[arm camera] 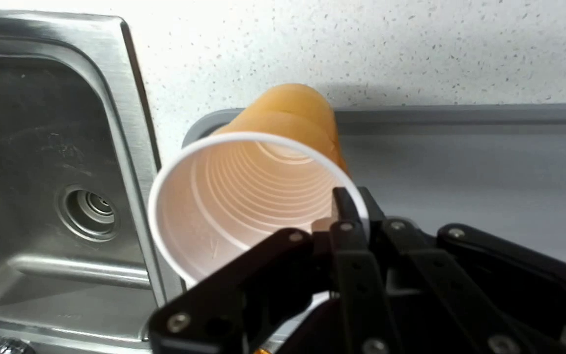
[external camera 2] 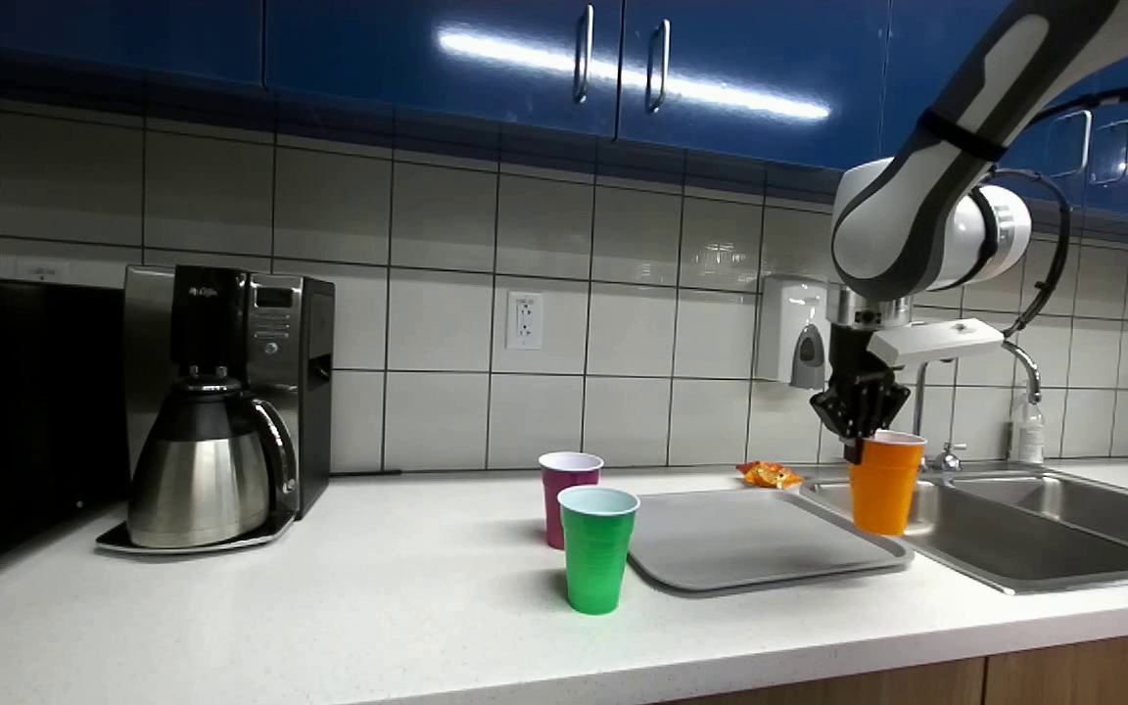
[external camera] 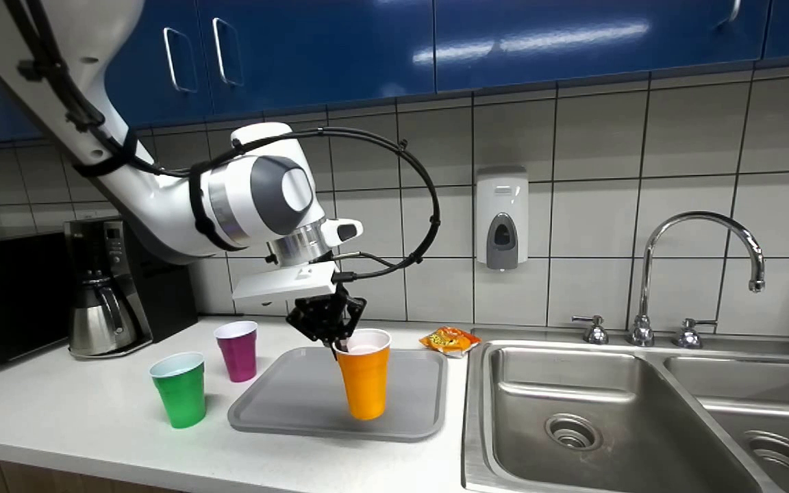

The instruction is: Remove the green, purple and orange cups from the tray

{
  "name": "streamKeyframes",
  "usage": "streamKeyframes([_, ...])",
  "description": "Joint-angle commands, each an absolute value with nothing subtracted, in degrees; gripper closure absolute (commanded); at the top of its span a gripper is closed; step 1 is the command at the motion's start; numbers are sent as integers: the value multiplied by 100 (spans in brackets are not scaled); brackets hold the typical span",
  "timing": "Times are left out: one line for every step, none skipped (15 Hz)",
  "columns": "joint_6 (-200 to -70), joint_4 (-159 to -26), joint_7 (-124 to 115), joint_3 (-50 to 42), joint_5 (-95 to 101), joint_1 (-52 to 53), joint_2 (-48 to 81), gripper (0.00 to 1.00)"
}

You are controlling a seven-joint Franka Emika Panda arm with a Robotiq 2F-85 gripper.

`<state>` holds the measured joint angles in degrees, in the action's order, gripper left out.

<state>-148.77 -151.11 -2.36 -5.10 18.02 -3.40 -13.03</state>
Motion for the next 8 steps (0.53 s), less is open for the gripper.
streamKeyframes([-14765, -15288, -216, -398, 1781, -502, -1506, 99])
streamKeyframes([-14763, -15322, -217, -397, 1784, -508, -1523, 99])
streamKeyframes([-14747, -15369, -222, -390, 1792, -511, -1561, 99])
streamKeyframes([-14751, -15403, -212, -393, 1783, -508, -1575, 99])
streamKeyframes([-14756, -15445, -204, -398, 1779, -510, -1588, 99])
streamKeyframes([-14771, -15485, -208, -399, 1787, -516, -1591, 99])
streamKeyframes([-14833, -15520, -200, -413, 1791, -526, -1558, 99])
streamKeyframes([-14862, -15557, -195, -419, 1795, -531, -1556, 99])
